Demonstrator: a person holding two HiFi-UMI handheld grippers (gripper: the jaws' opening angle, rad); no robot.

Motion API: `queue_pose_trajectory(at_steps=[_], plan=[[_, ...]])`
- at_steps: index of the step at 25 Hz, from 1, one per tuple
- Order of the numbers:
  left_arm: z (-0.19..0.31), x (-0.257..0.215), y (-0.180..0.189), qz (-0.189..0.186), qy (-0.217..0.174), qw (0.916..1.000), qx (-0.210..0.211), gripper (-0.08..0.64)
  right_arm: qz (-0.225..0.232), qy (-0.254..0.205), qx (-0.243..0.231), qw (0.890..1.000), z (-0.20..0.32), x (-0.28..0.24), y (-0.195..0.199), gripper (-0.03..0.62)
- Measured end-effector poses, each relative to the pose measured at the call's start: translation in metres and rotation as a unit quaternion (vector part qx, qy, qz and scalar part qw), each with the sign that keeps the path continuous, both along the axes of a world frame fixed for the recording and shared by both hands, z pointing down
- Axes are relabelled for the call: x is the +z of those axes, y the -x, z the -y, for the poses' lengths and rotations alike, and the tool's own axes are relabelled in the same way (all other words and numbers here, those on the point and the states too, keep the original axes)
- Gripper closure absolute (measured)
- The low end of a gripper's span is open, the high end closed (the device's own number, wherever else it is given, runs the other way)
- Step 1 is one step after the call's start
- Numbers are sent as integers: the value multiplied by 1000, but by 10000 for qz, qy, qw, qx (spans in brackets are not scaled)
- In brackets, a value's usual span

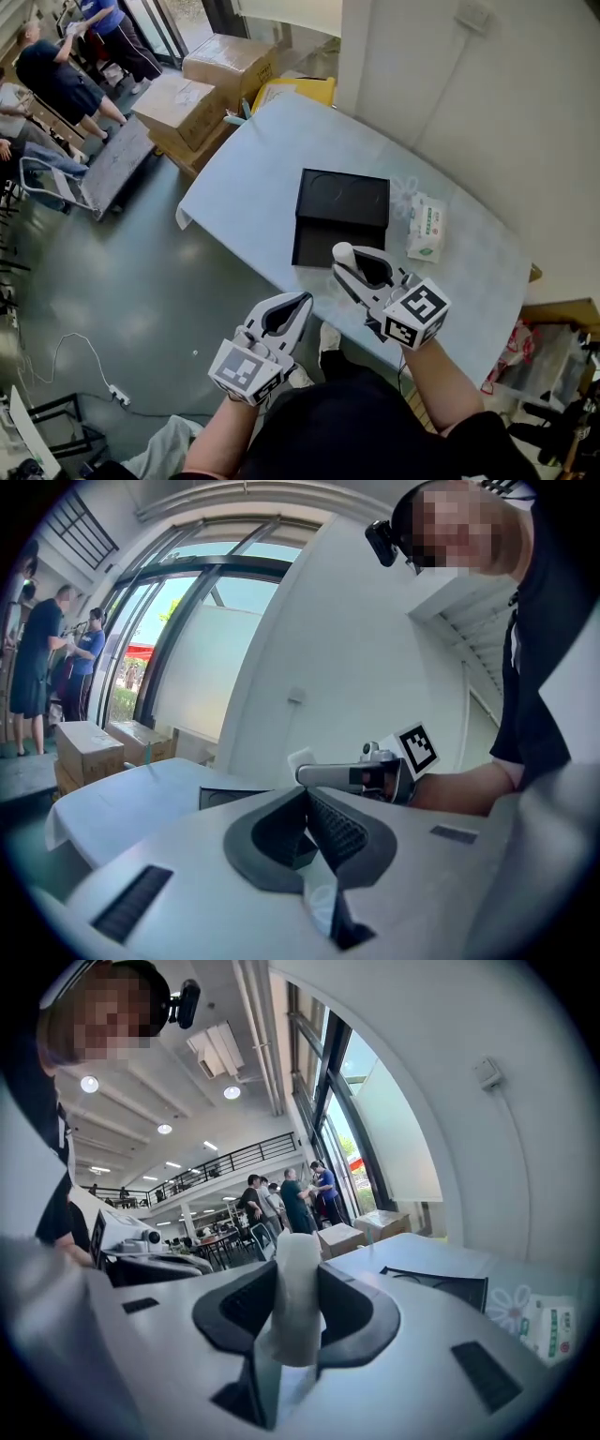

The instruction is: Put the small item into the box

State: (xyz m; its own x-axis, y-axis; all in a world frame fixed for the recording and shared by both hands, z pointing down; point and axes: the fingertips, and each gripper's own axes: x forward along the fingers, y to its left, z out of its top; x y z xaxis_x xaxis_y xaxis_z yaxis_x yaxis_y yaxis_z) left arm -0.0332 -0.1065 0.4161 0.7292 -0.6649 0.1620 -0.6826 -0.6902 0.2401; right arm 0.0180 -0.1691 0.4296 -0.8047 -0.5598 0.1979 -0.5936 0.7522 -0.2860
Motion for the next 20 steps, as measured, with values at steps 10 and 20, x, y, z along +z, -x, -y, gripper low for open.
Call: queue_pose_trajectory(at_steps=[10,20], plan=[[27,35,-53,524,96,9980,350,552,-755,475,-248,9957,46,76,-32,454],[27,68,-74,810,238,9944,635,552,-2337,435,-945,9667,65,146,-23,454]])
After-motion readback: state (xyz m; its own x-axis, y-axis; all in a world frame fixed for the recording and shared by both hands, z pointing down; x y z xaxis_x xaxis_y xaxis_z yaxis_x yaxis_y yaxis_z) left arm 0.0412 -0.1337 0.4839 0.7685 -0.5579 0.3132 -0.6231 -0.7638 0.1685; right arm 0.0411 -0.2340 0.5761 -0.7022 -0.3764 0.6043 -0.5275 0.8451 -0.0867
